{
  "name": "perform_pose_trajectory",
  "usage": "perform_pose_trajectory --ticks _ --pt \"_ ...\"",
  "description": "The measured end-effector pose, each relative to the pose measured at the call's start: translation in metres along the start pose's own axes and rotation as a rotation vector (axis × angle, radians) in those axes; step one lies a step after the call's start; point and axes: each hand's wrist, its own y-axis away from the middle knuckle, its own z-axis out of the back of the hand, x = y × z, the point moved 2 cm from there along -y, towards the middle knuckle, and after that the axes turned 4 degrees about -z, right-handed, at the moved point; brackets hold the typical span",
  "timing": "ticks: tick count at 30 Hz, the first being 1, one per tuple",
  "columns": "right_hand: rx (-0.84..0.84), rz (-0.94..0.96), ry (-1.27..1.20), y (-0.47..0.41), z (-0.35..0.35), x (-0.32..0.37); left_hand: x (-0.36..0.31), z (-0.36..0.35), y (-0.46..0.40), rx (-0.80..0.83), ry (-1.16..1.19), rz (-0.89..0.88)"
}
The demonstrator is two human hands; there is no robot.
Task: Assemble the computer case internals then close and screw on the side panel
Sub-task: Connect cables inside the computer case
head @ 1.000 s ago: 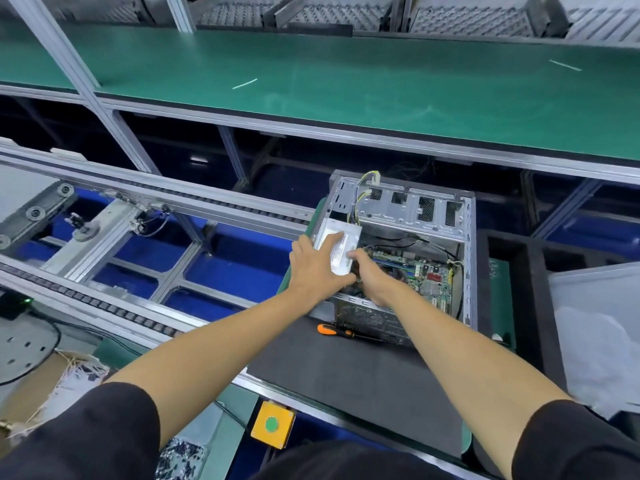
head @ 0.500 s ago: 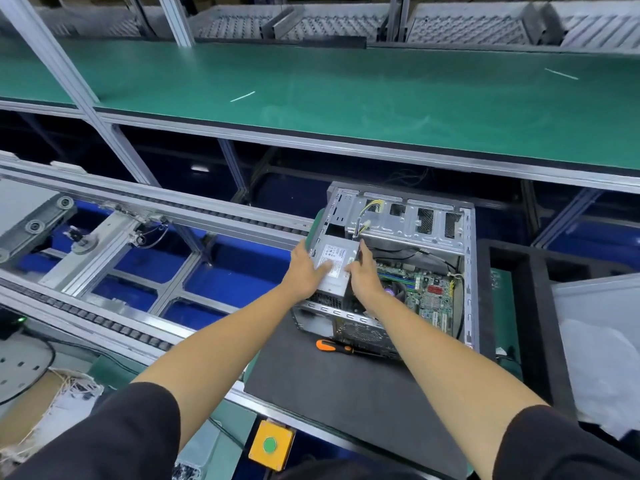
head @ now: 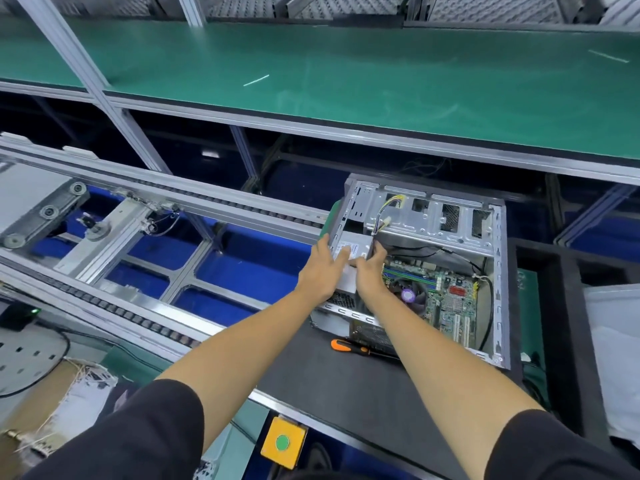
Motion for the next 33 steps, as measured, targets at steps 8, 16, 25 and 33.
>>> perform_pose_trajectory --ticks 8,16,25,33 --pt "0.045 0.014 0.362 -0.008 0.017 -0.005 0.012 -0.002 -0.007 0.034 -0.012 -0.131" --pt "0.061 0.065 0.496 -0.021 0.026 0.004 0.014 -0.005 -0.009 0.030 -0.133 -0.131" --pt "0.036 0.033 0.336 -0.027 0.024 0.002 0.008 -0.004 -0.008 0.026 -0.223 -0.157" --pt "0.073 0.043 0.250 -0.022 0.022 0.004 0.007 -0.009 -0.005 -0.021 -0.338 -0.260"
